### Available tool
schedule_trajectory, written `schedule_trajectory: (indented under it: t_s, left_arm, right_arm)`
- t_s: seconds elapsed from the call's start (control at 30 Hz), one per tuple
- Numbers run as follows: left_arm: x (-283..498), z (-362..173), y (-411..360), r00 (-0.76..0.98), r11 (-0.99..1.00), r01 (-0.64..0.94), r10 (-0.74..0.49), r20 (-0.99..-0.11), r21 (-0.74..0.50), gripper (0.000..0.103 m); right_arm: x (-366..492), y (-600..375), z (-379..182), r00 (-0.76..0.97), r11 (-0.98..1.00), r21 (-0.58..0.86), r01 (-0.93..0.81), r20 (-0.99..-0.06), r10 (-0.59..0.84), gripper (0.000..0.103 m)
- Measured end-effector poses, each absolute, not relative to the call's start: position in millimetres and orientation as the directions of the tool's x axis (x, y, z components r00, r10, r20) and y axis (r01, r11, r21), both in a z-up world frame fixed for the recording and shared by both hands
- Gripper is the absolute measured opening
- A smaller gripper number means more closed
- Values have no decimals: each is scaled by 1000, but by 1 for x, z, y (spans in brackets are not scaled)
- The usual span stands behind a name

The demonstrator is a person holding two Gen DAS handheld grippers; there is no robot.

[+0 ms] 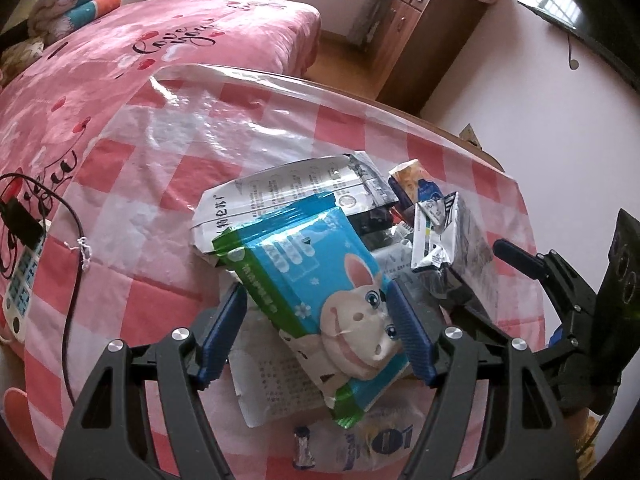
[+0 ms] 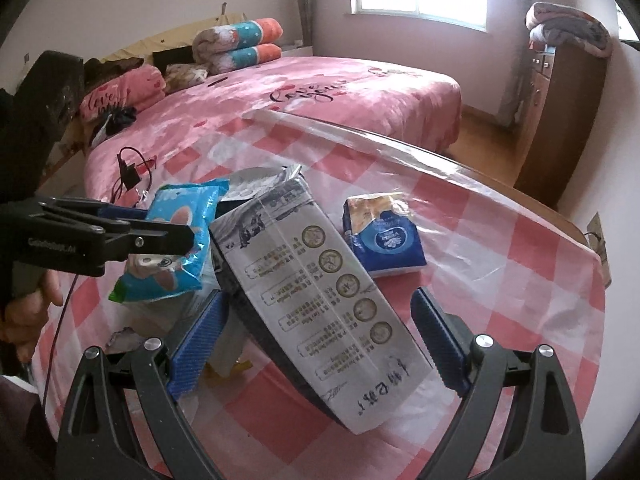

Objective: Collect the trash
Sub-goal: 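Grasp the blue-green wipe pack with the left tool while the right tool grasps the white paper box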

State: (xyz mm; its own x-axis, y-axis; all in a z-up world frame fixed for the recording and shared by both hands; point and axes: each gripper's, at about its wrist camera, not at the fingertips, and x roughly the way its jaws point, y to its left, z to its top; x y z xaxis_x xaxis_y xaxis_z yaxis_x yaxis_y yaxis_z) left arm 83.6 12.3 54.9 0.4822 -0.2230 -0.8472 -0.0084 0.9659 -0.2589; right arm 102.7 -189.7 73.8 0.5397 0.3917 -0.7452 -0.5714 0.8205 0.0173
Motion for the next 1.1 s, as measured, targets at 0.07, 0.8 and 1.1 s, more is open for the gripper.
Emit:
schedule_trajectory:
  t_s: [0.07,0.8,1.1]
  left_arm:
    - [86,52,12,476,964,-13,-227,-850,-265,75]
    - [70,54,17,516,960,27,-252,-819,-278,47]
    - [53,53,31,525,956,34,-266,-808,-293,45]
  right_arm:
    - [103,-187,72,546,824,10,-567,-744,385,91]
    - [46,-200,84,670,933,87,-349,-673,313,58]
    - [21,-195,83,673,941,128,-312,-669,314,38]
